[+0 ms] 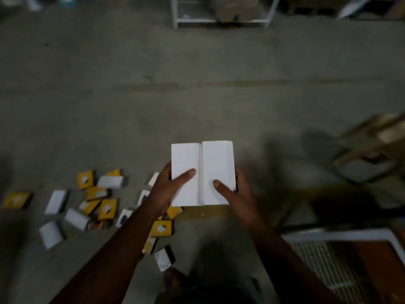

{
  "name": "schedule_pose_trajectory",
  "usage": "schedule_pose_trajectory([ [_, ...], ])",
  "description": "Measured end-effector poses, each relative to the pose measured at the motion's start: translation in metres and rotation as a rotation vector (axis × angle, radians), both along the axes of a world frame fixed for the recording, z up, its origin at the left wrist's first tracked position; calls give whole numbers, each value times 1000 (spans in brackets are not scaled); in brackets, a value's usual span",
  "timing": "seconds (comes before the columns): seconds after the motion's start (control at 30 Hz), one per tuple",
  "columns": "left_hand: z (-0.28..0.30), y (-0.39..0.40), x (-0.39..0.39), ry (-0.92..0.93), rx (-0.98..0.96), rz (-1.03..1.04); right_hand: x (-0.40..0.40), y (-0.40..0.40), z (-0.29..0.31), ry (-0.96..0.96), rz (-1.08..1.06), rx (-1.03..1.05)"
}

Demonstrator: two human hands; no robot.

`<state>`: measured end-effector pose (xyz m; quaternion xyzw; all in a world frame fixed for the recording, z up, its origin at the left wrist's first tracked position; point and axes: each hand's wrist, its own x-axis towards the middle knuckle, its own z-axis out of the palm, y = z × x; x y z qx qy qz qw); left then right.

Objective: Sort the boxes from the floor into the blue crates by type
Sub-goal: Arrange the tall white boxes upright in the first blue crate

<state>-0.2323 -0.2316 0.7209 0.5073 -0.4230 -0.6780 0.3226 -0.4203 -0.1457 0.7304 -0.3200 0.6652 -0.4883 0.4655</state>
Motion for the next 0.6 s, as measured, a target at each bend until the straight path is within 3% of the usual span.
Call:
schedule_pose_trajectory([
  [0.33,124,153,-328,117,-251,-660,-210,268,125,204,-632,-208],
  [0.5,182,229,-464,122,-551,-759,-300,357,173,242,-858,-263],
  [0.6,203,254,-525,123,-633,-830,-338,393,189,290,-964,-304],
])
